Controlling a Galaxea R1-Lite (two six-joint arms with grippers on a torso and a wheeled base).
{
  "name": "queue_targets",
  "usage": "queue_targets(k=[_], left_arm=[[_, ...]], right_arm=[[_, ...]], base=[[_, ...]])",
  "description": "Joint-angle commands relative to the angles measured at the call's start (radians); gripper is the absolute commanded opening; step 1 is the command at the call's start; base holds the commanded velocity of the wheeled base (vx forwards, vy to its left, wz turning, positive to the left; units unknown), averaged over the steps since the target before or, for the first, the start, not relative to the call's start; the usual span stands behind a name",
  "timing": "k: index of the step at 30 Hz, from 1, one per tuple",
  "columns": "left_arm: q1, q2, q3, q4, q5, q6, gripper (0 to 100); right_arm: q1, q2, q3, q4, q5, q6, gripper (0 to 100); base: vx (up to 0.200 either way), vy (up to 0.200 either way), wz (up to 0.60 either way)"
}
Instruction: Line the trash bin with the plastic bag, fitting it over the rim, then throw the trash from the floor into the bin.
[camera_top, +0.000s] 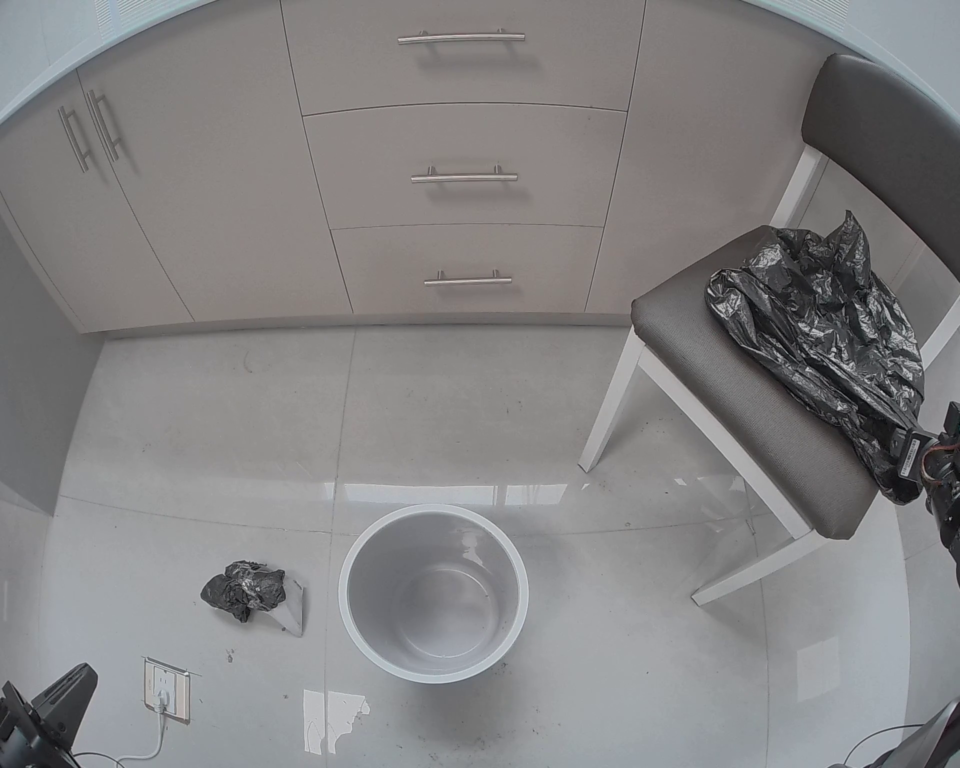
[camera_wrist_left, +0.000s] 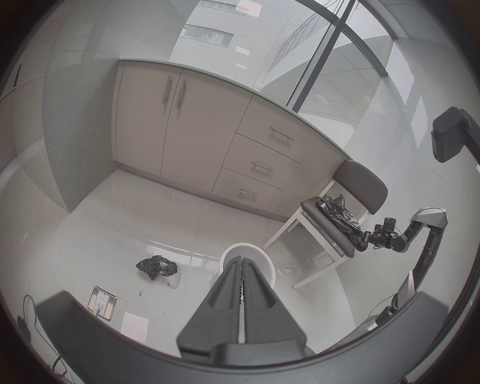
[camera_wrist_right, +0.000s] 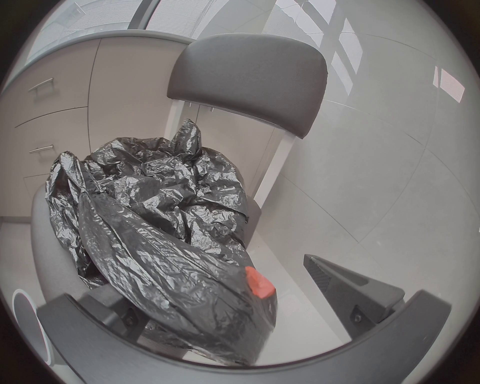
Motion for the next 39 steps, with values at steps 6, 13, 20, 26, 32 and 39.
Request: queue_targets(k=[6,13,20,26,32,39], left_arm=[[-0.001,-0.001,0.003,0.000,-0.001,0.000,0],[-0.001,-0.008,0.002,0.002,-0.001,0.000,0],[-0.001,-0.008,0.002,0.002,-0.001,0.000,0],[-0.001,-0.011,0.002,0.002,-0.001,0.000,0],[-0.001,-0.017,0.003,0.002,-0.001,0.000,0],[-0.001,-0.027,0.003,0.003,-0.001,0.000,0]], right_arm=[[-0.035,0.012,0.002,-0.008,0.007,-0.039,100],[-0.036,0.036,-0.008,-0.009,0.007,-0.066,100],[-0.038,0.119,-0.014,-0.114,0.007,-0.071,100],[-0.046,0.193,-0.016,-0.186,0.010,-0.063,0],[-0.072,0.211,-0.028,-0.209,0.087,-0.057,0],[-0.075,0.179,-0.054,-0.209,0.101,-0.054,0]], base=[[0.000,0.000,0.00],[0.000,0.000,0.00],[0.000,0.000,0.00],[0.000,0.000,0.00],[0.000,0.000,0.00],[0.000,0.000,0.00]])
